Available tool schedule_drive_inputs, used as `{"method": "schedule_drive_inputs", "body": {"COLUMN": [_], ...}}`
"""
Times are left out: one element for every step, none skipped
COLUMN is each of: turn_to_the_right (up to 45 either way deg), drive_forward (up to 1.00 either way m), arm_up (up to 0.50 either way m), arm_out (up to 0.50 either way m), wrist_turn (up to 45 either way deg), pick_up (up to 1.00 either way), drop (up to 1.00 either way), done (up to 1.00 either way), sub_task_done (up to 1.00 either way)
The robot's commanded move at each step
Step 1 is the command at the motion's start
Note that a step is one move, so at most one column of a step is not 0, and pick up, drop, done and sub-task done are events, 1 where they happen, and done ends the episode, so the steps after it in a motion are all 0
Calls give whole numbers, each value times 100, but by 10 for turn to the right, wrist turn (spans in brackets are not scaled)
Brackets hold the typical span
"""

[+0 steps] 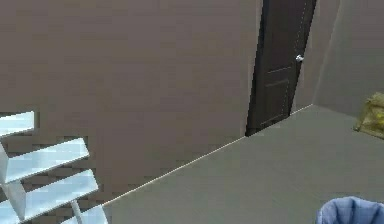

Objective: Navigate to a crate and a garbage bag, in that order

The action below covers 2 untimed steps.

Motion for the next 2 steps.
{"method": "schedule_drive_inputs", "body": {"turn_to_the_right": [60,0], "drive_forward": [0,95], "arm_up": [0,0], "arm_out": [0,0], "wrist_turn": [0,0], "pick_up": [0,0], "drop": [0,0], "done": [0,0], "sub_task_done": [0,0]}}
